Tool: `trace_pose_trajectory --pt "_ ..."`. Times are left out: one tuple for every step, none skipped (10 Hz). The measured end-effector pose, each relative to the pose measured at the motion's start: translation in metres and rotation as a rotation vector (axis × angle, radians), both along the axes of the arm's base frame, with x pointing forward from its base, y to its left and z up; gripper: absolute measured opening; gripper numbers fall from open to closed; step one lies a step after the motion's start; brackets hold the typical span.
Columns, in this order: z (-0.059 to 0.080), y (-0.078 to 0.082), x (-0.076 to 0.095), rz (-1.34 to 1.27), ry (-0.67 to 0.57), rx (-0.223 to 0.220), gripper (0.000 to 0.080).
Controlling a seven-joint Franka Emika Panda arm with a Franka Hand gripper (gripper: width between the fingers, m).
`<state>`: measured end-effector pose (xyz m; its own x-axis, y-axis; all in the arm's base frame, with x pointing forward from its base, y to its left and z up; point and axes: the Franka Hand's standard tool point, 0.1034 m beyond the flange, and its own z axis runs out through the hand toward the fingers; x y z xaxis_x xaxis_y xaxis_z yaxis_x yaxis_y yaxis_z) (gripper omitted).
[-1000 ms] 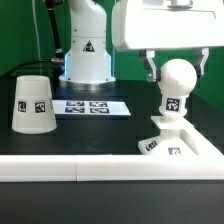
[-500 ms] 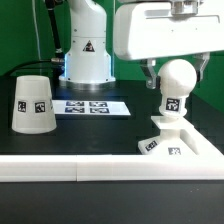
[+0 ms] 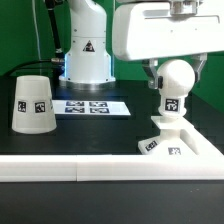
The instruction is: Assemble lamp
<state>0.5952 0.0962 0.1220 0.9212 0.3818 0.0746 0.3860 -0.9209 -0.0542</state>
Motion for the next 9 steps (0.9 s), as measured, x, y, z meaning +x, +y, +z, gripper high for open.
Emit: trace_pose_trajectory --pt "0.0000 0.0000 0.0000 -0.008 0.001 0.001 0.0577" --pt "0.0000 0.0001 0.0000 -0.028 0.002 0.002 0.0577" --pt "0.0000 0.0001 0.0000 -0.036 0.003 0.002 0.0577" --pt "0.0000 0.0002 0.0000 -0.067 0.005 0.004 0.0577" --pt "-0.0003 0.0006 -0.0004 -0.164 0.014 0.010 0.0577" --pt "-0.0004 0.0006 -0.0016 -0.287 0.025 0.016 0.0577" --pt "0.0001 0.0006 -0.0014 -0.421 0.035 0.022 0.0577" --pt "-0.0001 -0.0002 -0.0015 -0.519 0.043 0.025 0.0578" --pt "-0.0002 -0.0003 -0.0016 -0.590 0.048 0.027 0.0578"
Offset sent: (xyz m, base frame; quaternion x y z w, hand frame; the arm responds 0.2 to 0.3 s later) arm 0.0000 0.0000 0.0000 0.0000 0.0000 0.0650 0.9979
